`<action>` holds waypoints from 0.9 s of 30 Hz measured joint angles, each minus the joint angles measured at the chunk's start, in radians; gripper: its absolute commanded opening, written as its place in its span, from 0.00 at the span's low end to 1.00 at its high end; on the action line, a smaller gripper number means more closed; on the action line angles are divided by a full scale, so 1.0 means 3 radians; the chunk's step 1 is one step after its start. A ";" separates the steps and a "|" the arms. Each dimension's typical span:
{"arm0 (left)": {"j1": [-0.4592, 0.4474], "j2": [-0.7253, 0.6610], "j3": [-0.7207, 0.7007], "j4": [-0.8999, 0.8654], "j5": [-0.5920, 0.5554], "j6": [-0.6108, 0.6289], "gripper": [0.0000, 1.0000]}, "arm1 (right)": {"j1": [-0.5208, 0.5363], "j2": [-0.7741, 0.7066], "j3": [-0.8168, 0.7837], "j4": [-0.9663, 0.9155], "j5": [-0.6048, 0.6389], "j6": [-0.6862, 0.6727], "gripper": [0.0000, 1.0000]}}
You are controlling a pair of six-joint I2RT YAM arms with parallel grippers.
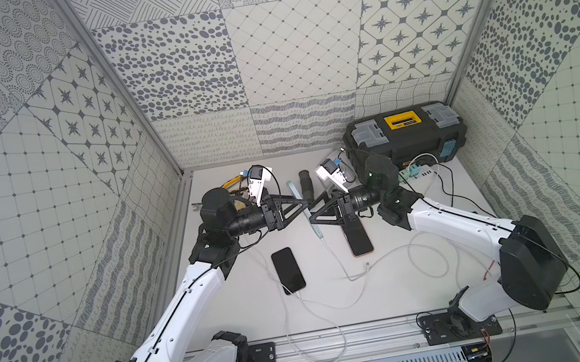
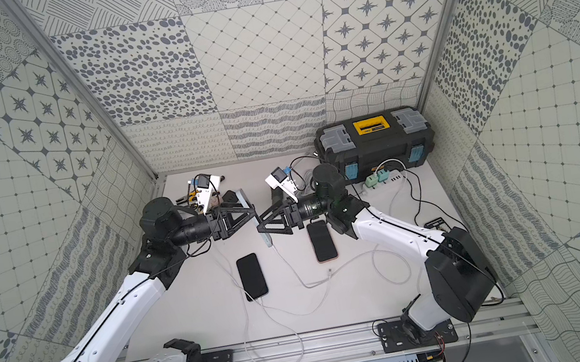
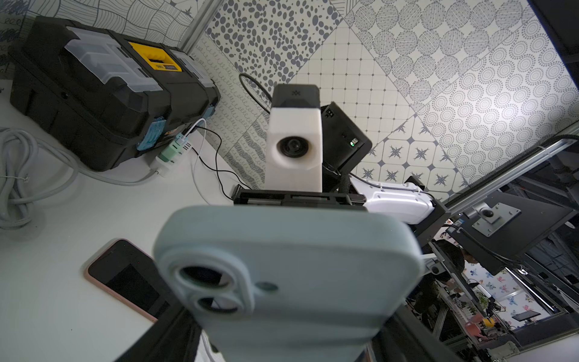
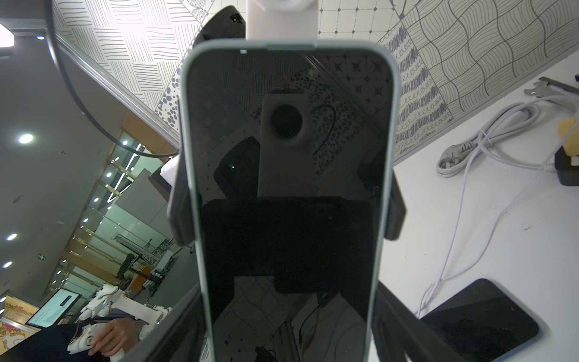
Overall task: Unplug the charging cable from the phone
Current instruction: Pick up the phone at the center of the board.
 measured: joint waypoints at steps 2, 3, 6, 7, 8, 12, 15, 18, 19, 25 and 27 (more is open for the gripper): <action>0.0000 -0.0008 0.0001 0.0000 -0.0001 0.0001 0.03 | 0.0000 -0.0017 0.0000 -0.0001 -0.0003 -0.0036 0.87; 0.0000 -0.0010 0.0003 0.0000 -0.0001 0.0000 0.02 | 0.0000 -0.0027 0.0000 0.0000 -0.0005 -0.0051 0.87; 0.0000 -0.0013 0.0029 -0.0004 0.0000 0.0001 0.00 | 0.0000 -0.0058 -0.0001 0.0000 -0.0019 -0.0083 0.86; 0.0000 -0.0013 0.0043 -0.0005 0.0001 0.0001 0.00 | 0.0000 -0.0070 -0.0005 0.0000 -0.0028 -0.0090 0.85; 0.0000 -0.0013 0.0057 -0.0006 0.0003 0.0000 0.00 | 0.0000 -0.0088 -0.0019 0.0006 -0.0031 -0.0095 0.84; 0.0000 -0.0014 0.0122 -0.0019 0.0018 0.0027 0.00 | -0.0003 -0.0164 -0.0155 0.0085 -0.0039 -0.0117 0.79; -0.0005 -0.0014 0.0148 -0.0075 0.0046 0.0085 0.00 | -0.0004 -0.0225 -0.0233 0.0156 -0.0006 -0.0114 0.76; -0.0005 -0.0014 0.0170 -0.0137 0.0084 0.0139 0.00 | -0.0003 -0.0282 -0.0312 0.0212 0.0046 -0.0117 0.73; -0.0005 -0.0014 0.0177 -0.0164 0.0097 0.0159 0.00 | -0.0003 -0.0301 -0.0346 0.0239 0.0065 -0.0117 0.72; -0.0005 -0.0014 0.0198 -0.0295 0.0200 0.0264 0.00 | -0.0003 -0.0470 -0.0585 0.0406 0.0209 -0.0121 0.75; -0.0005 -0.0014 0.0200 -0.0327 0.0237 0.0292 0.00 | -0.0003 -0.0505 -0.0633 0.0434 0.0230 -0.0118 0.80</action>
